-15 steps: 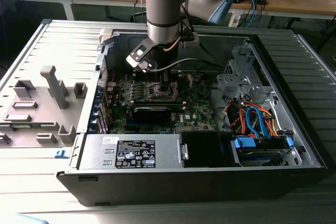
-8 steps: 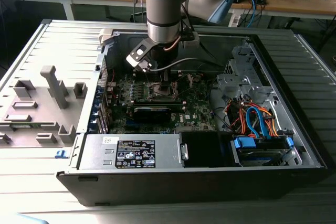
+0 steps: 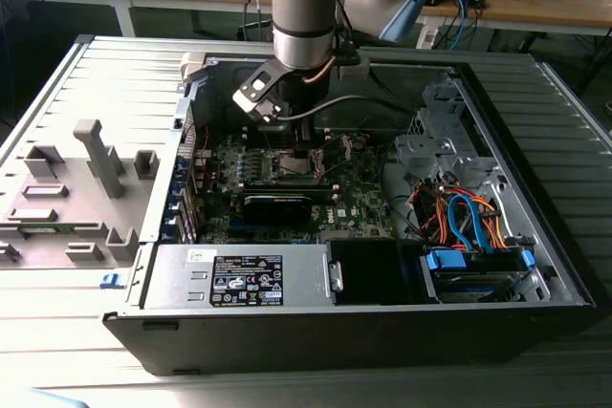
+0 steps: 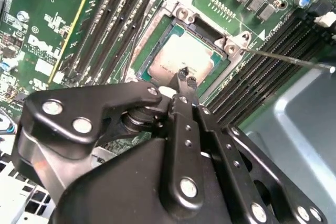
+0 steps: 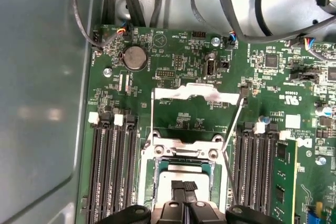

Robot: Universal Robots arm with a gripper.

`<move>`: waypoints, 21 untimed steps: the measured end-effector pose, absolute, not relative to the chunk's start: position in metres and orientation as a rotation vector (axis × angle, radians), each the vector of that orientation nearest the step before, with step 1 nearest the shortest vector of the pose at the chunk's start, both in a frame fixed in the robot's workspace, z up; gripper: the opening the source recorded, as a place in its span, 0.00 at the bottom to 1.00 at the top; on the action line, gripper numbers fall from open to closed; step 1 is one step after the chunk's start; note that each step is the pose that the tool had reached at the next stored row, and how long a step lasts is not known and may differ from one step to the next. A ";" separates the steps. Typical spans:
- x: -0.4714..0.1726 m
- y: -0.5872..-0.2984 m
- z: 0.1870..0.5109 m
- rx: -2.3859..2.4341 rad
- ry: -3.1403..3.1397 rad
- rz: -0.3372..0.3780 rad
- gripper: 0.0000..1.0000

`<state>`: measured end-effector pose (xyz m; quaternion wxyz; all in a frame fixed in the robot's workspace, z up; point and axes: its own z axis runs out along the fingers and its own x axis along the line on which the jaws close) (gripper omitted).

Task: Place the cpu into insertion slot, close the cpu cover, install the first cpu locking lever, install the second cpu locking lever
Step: 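Place the cpu into insertion slot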

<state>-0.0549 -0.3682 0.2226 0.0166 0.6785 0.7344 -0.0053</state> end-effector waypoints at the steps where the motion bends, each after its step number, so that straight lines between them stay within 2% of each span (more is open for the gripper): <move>1: -0.049 -0.368 0.223 2.116 2.291 -0.034 0.11; 10: -0.048 -0.368 0.260 2.113 2.287 -0.046 0.11; 21: -0.048 -0.368 0.281 2.112 2.287 -0.046 0.11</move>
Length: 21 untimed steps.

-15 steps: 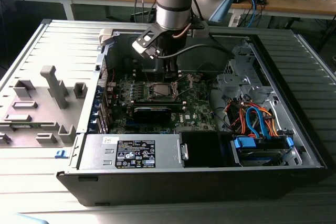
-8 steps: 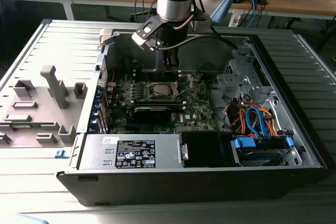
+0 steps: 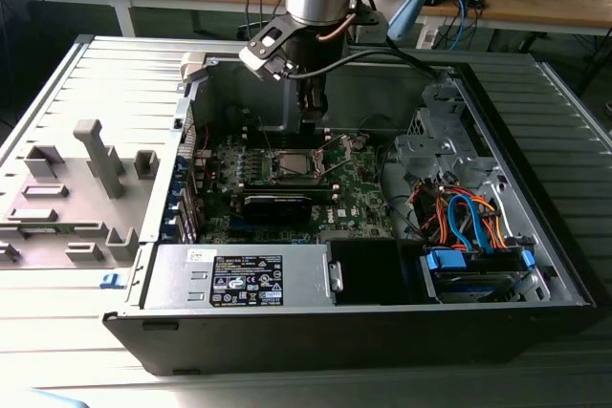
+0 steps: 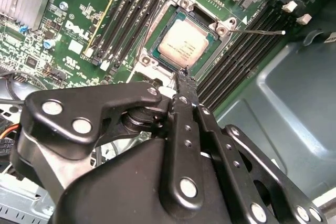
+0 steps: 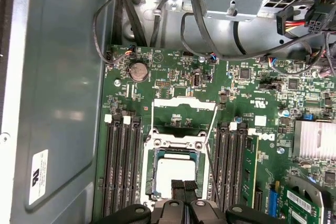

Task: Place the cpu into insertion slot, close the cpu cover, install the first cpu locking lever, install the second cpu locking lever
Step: 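Place the cpu into insertion slot, then close the cpu cover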

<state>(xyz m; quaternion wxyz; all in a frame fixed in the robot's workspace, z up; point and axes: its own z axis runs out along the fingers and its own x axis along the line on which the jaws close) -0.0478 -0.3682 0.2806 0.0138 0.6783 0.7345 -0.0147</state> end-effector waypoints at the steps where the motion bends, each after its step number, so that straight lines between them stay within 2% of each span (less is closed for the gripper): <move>1: -0.048 -0.368 0.281 2.112 2.288 -0.046 0.11; 21: -0.031 -0.373 0.281 2.113 2.289 -0.049 0.11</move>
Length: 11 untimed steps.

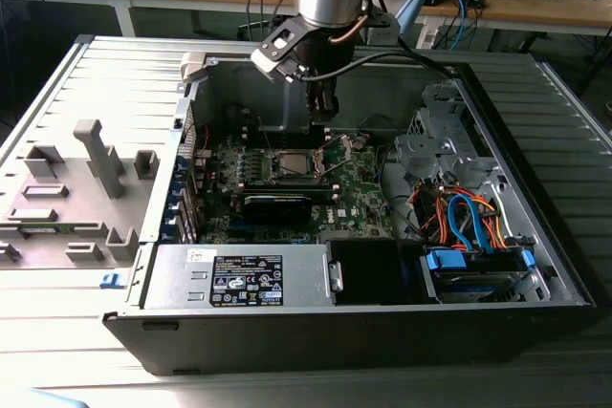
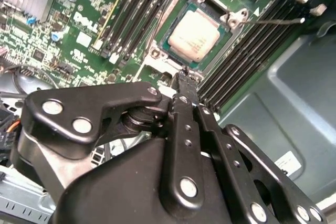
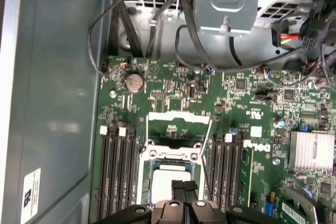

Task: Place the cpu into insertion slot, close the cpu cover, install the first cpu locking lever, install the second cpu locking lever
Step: 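Close the cpu cover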

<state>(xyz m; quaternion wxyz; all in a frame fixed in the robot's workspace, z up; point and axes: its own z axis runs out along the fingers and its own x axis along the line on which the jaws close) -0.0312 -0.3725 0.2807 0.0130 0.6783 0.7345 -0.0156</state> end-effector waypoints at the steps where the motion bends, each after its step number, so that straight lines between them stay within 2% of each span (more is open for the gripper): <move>1: -0.029 -0.373 0.281 2.114 2.289 -0.049 0.11; 11: -0.010 -0.373 0.279 2.110 2.298 -0.056 0.11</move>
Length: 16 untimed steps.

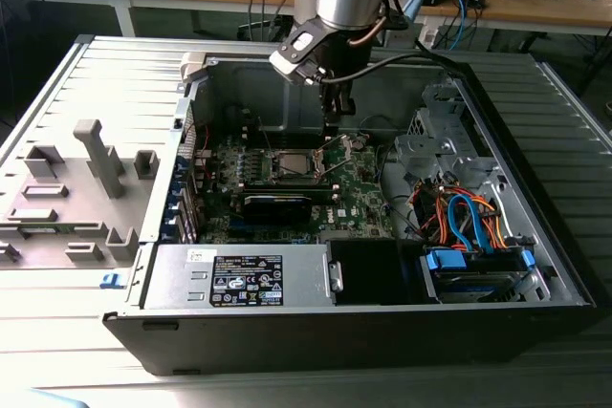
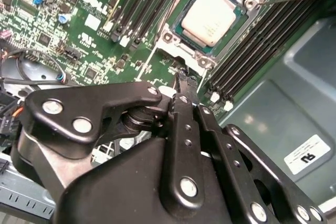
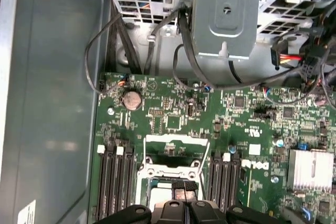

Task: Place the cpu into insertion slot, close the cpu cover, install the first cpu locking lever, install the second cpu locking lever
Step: 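Close the cpu cover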

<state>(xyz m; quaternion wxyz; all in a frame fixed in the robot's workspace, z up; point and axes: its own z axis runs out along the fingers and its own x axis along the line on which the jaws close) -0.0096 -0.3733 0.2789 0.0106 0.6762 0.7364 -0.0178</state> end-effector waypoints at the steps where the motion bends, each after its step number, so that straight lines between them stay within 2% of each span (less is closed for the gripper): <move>1: -0.008 -0.373 0.279 2.110 2.299 -0.057 0.11; 16: 0.035 -0.373 0.268 2.071 2.347 -0.068 0.11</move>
